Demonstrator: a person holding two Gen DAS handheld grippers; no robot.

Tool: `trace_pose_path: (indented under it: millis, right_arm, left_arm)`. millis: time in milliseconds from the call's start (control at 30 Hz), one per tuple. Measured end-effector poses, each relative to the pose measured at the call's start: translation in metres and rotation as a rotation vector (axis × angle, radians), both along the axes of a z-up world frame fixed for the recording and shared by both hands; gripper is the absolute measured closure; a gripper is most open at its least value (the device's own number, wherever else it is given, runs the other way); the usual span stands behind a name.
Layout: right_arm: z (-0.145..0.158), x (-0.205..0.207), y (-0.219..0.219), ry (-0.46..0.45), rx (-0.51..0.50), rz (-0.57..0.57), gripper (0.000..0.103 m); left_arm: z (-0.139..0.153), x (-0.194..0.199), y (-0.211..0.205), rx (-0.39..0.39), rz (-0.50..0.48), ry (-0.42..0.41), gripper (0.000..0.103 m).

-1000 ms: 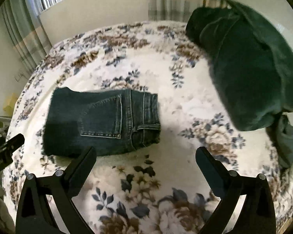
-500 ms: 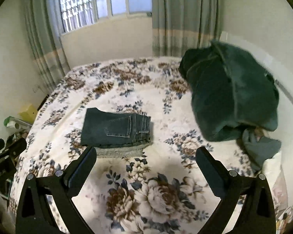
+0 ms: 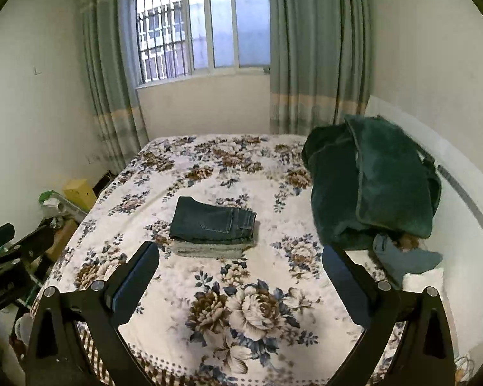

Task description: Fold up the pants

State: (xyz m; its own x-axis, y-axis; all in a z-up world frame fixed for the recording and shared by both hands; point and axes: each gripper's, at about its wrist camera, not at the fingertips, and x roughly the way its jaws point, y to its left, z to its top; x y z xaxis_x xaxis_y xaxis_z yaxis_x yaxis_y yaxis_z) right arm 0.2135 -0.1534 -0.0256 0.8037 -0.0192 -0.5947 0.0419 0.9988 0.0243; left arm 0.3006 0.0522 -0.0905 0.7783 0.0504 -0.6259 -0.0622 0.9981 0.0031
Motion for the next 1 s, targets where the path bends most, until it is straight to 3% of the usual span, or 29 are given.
trace_pose_path:
  millis: [367, 433, 1000]
  right_arm:
    - [0.059, -0.076, 0.002, -0.048, 0.030, 0.012, 0.000]
    - [0.065, -0.084, 0.003, -0.050, 0.026, 0.019, 0.000]
    - [0.077, -0.101, 0.013, -0.055, 0.005, 0.021, 0.000]
  left_arm:
    - [0.028, -0.044, 0.002, 0.003, 0.000, -0.028, 0.013]
    - [0.028, -0.044, 0.005, -0.009, -0.003, -0.025, 0.003]
    - [0.035, -0.062, 0.010, 0.017, 0.006, -0.052, 0.000]
